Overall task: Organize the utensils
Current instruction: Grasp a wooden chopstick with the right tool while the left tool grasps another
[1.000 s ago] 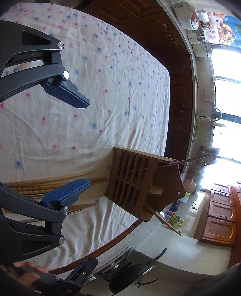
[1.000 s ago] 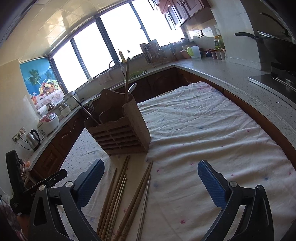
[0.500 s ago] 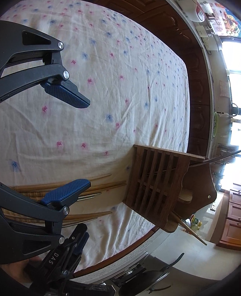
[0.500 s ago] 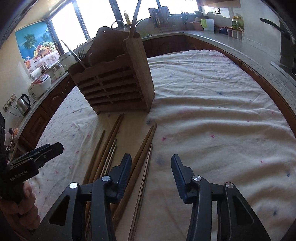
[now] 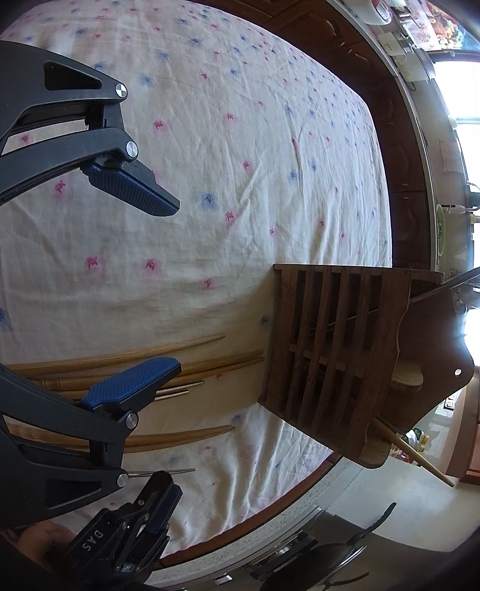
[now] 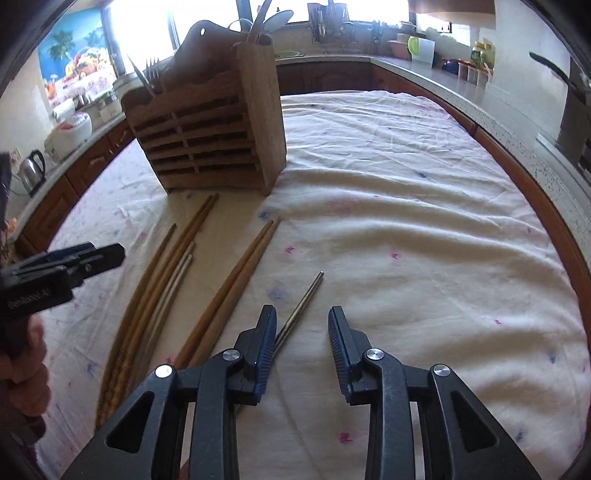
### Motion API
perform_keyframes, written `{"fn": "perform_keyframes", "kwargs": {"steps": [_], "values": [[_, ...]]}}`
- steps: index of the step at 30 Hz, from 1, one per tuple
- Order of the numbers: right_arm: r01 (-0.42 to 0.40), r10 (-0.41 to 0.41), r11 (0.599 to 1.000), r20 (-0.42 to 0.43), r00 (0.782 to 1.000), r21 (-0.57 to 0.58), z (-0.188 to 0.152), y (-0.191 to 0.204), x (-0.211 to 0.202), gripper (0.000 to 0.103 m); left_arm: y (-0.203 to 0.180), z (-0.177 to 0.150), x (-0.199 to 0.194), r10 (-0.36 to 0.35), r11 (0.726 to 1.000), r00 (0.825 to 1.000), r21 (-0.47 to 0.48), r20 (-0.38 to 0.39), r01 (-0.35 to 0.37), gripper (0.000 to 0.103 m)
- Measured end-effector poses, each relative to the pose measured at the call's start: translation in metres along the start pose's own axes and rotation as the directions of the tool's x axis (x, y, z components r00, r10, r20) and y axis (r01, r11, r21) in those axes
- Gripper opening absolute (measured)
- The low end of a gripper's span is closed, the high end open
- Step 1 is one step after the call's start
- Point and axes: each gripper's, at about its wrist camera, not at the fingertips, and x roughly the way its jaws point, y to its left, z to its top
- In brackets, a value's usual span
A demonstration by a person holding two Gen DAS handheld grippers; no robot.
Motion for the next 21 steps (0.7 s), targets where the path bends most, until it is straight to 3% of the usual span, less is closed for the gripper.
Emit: {"fn": "perform_keyframes", "kwargs": {"steps": [4, 8, 14, 21], "values": [[-0.076, 0.076, 0.997, 0.008, 0.997, 0.000, 0.010, 0.018, 0.002, 0.029, 0.005, 0.002, -0.001, 0.010, 1.000, 1.000, -0.004, 0.000, -0.010, 0.080], [-0.023, 0.022, 0.996, -0.009, 1.000, -0.083, 0.008, 0.039, 0.017, 0.026, 0.010, 0.002, -0.001, 0.013, 1.000, 1.000, -0.004, -0.008, -0.013, 0.080], [0.004, -0.007, 0.997, -0.031, 1.000, -0.083, 0.003, 0.019, 0.010, 0.025, 0.003, 0.004, 0.007, -0.016, 1.000, 1.000, 0.010, -0.020, 0.016, 0.080], [-0.019, 0.019, 1.000, -0.032, 0.999, -0.009, 0.015, 0.011, 0.017, 0.025, -0.015, 0.013, 0.021, -0.034, 0.998, 0.998, 0.058, -0.051, 0.037, 0.058]]}}
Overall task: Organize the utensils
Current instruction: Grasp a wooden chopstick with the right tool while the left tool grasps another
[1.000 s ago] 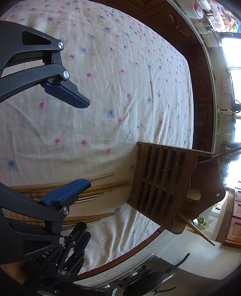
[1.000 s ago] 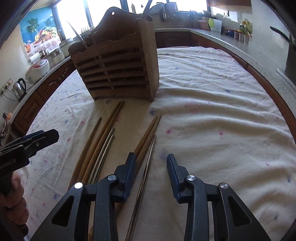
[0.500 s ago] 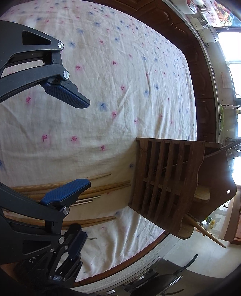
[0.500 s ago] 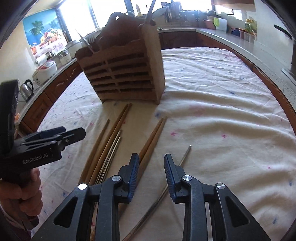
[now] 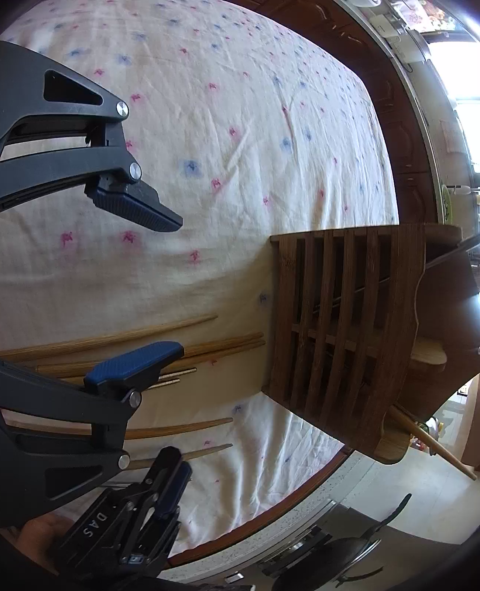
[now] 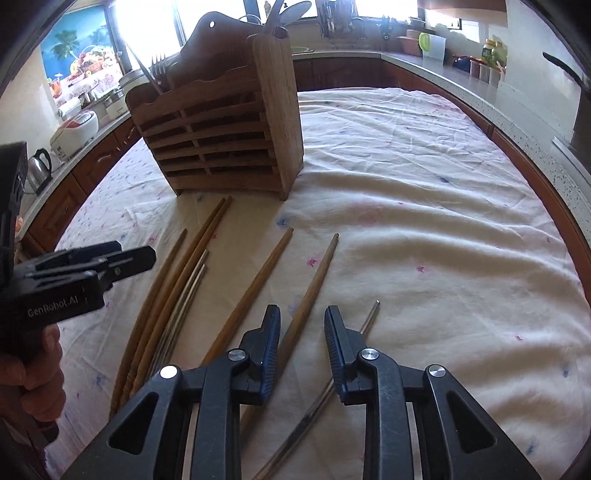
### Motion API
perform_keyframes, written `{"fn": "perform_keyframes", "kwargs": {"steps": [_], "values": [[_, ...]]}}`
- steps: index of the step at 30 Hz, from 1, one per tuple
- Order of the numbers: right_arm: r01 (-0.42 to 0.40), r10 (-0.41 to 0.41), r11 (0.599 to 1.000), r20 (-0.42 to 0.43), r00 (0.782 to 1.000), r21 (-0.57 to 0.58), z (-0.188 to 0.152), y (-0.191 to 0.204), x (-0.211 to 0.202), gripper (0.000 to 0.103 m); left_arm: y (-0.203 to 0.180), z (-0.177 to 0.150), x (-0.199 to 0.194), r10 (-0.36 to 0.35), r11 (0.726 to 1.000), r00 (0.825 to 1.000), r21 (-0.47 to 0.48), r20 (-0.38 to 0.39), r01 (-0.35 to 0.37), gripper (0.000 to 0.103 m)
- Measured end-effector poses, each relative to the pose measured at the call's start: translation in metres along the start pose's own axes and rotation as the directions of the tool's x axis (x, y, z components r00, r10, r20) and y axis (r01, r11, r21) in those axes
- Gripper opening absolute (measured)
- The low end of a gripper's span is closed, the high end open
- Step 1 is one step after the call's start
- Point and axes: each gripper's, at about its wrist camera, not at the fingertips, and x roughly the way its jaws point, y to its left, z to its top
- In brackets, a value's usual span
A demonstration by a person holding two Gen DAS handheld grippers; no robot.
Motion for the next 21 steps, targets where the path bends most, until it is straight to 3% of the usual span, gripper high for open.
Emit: {"fn": "perform_keyframes", "kwargs": {"steps": [2, 6, 9, 11, 13, 21], "values": [[-0.002, 0.002, 1.000, 0.004, 1.000, 0.021, 0.008, -0.002, 0.007, 0.024, -0.004, 0.003, 0.008, -0.008, 1.000, 1.000, 0.012, -0.027, 0.009, 0.047], [0.000, 0.000, 0.999, 0.018, 1.000, 0.046, 0.023, -0.009, 0.019, 0.019, -0.016, 0.005, 0.016, 0.023, 0.997, 0.999, 0.069, -0.026, -0.021, 0.045], [-0.007, 0.005, 0.998, 0.021, 1.000, 0.065, 0.030, -0.012, 0.024, 0.017, -0.029, 0.003, 0.020, 0.061, 0.988, 0.998, 0.143, -0.006, -0.059, 0.037], [0.022, -0.023, 0.999, 0.030, 0.999, 0.044, 0.029, -0.008, 0.026, 0.016, -0.033, 0.003, 0.021, 0.045, 0.986, 0.999, 0.160, -0.004, -0.044, 0.018], [0.049, -0.050, 0.999, 0.038, 0.998, 0.020, 0.028, -0.004, 0.026, 0.010, -0.035, 0.002, 0.021, 0.044, 0.984, 0.999, 0.175, -0.001, -0.043, 0.008], [-0.055, 0.050, 0.993, 0.048, 0.998, 0.106, 0.025, -0.014, 0.013, 0.006, -0.006, 0.002, -0.006, -0.068, 0.997, 0.998, 0.041, 0.020, 0.067, 0.004]]}}
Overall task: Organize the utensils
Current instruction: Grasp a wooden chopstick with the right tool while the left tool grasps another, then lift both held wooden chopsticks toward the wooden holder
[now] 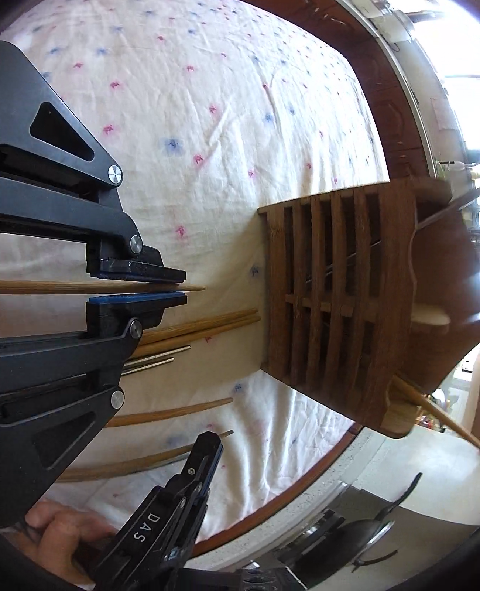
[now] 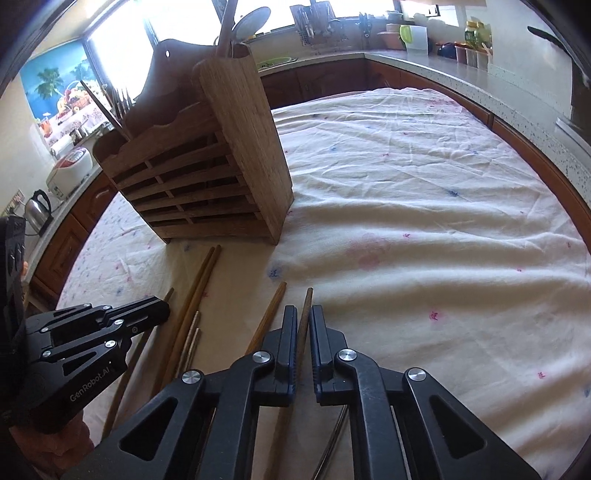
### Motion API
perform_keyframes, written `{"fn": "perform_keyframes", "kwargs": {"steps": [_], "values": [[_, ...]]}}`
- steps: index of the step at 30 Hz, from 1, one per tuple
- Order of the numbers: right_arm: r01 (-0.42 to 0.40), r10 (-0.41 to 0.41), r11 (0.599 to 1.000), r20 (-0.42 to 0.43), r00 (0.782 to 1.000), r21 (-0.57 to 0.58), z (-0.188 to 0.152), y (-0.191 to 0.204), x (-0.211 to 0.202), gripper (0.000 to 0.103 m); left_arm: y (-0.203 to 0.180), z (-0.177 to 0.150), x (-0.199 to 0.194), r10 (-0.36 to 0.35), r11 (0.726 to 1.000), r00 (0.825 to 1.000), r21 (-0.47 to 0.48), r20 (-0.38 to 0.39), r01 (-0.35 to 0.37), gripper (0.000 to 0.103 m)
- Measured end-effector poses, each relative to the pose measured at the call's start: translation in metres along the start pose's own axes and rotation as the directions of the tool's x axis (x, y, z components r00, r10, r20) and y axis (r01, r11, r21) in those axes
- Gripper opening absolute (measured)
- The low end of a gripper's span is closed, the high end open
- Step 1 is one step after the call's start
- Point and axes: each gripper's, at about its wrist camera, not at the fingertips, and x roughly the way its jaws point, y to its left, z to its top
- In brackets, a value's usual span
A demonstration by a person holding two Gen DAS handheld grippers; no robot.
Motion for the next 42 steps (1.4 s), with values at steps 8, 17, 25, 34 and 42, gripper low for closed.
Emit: {"fn": "perform_keyframes", "kwargs": {"steps": [8, 17, 25, 34, 42], "values": [[-0.110, 0.108, 0.994, 0.093, 0.990, 0.013, 0.003, 0.016, -0.055, 0.005, 0.020, -0.007, -0.079, -0.071, 0.995, 0.988, -0.059, 0.140, 0.080, 0.004], [-0.160, 0.160, 0.987, 0.221, 0.962, -0.020, 0.015, 0.033, -0.122, 0.005, 0.033, -0.003, -0.150, -0.103, 0.990, 0.958, -0.063, 0.268, 0.124, 0.004], [-0.159, 0.171, 0.985, 0.315, 0.934, -0.065, 0.027, 0.046, -0.162, 0.005, 0.039, -0.001, -0.186, -0.106, 0.989, 0.929, -0.061, 0.353, 0.136, 0.004], [-0.157, 0.174, 0.985, 0.347, 0.922, -0.078, 0.036, 0.049, -0.170, 0.005, 0.047, 0.001, -0.197, -0.091, 0.988, 0.916, -0.080, 0.391, 0.132, 0.004], [-0.157, 0.172, 0.985, 0.366, 0.915, -0.070, 0.043, 0.046, -0.172, 0.005, 0.049, 0.018, -0.203, -0.076, 0.987, 0.898, -0.094, 0.433, 0.129, 0.004]]}}
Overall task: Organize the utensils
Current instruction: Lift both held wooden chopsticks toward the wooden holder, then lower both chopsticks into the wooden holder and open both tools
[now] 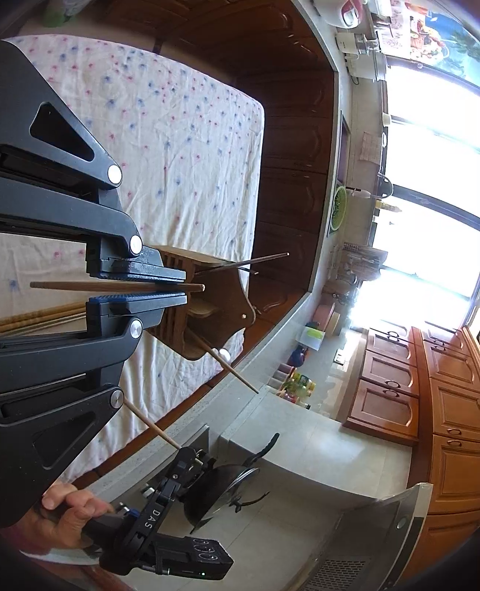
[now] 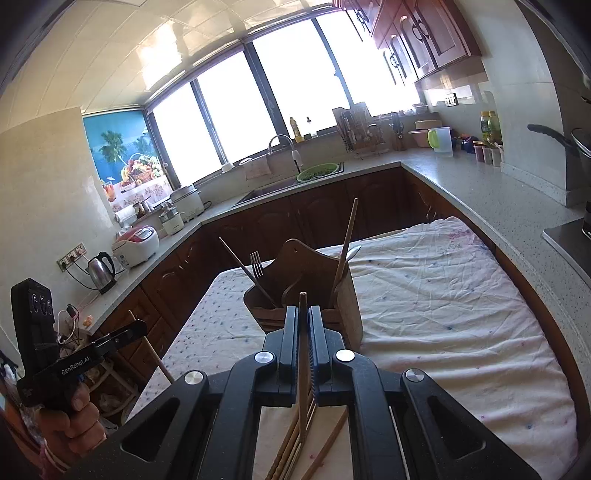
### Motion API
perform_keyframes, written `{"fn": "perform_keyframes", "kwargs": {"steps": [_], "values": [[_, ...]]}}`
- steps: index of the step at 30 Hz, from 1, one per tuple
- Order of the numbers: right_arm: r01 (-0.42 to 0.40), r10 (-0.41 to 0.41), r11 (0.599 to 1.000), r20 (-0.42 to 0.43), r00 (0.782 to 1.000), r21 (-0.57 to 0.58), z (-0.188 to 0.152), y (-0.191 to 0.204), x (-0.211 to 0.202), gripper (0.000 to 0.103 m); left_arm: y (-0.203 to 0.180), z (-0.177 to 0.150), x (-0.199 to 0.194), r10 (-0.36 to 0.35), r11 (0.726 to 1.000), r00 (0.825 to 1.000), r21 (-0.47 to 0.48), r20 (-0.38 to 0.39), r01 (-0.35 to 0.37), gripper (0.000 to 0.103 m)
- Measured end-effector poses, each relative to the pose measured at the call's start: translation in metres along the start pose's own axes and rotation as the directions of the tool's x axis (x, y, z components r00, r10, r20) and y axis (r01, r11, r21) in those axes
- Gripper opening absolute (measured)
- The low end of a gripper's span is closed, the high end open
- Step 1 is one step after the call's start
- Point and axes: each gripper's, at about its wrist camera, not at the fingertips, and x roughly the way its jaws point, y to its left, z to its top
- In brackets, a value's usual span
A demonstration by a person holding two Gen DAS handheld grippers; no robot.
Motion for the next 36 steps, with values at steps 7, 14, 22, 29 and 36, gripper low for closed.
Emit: {"fn": "perform_keyframes", "kwargs": {"steps": [7, 14, 22, 29, 36], "values": [[0.003, -0.003, 1.000, 0.076, 0.997, 0.002, 0.033, -0.003, 0.000, 0.005, -0.007, 0.047, 0.004, 0.013, 1.000, 0.993, 0.010, 0.117, -0.014, 0.004], [0.002, -0.004, 1.000, 0.203, 0.979, 0.012, 0.087, -0.002, 0.002, 0.005, -0.011, 0.102, 0.021, 0.050, 0.999, 0.965, -0.001, 0.257, -0.052, 0.004], [0.053, -0.049, 0.999, 0.259, 0.965, -0.005, 0.112, 0.000, 0.039, 0.005, 0.004, 0.114, 0.068, 0.115, 0.993, 0.945, -0.067, 0.306, -0.099, 0.004], [0.088, -0.080, 0.996, 0.219, 0.972, -0.026, 0.084, -0.002, 0.078, 0.005, 0.019, 0.080, 0.109, 0.140, 0.988, 0.962, -0.093, 0.232, -0.122, 0.004], [0.099, -0.097, 0.995, 0.135, 0.986, -0.008, 0.058, -0.015, 0.107, 0.005, 0.023, 0.055, 0.132, 0.129, 0.990, 0.980, -0.081, 0.153, -0.118, 0.005]]}}
